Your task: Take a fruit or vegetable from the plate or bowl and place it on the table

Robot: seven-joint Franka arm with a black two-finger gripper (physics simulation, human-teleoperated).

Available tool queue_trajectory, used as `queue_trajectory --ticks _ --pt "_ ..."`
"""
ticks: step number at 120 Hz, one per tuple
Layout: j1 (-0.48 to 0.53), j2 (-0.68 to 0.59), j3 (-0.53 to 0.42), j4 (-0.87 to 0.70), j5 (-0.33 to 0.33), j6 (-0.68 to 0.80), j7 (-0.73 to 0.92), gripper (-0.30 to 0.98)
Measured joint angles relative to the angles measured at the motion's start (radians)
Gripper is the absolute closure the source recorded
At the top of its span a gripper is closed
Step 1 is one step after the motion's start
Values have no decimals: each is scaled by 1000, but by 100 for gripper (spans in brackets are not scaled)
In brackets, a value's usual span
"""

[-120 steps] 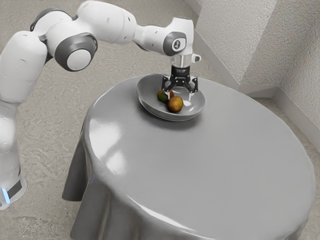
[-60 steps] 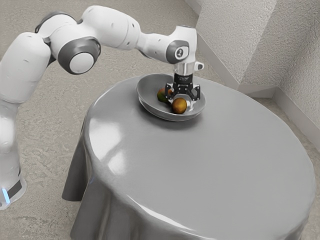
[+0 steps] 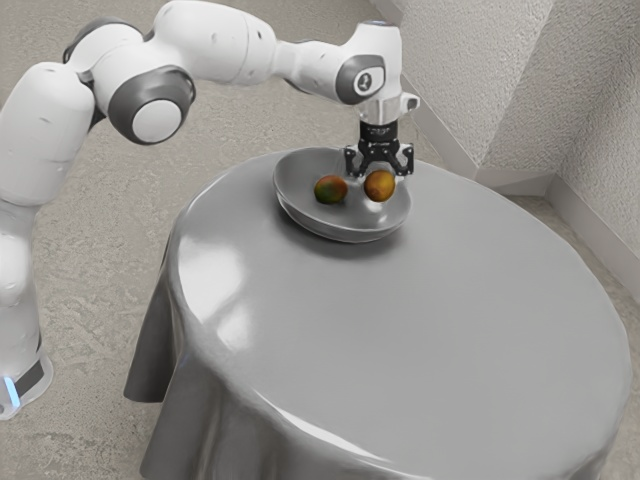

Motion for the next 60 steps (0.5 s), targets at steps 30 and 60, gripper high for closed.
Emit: queue_trajectory --ticks 30,60 --pt "-82 52 -113 149 76 4 -53 45" --pt "-82 83 -210 159 136 52 -129 46"
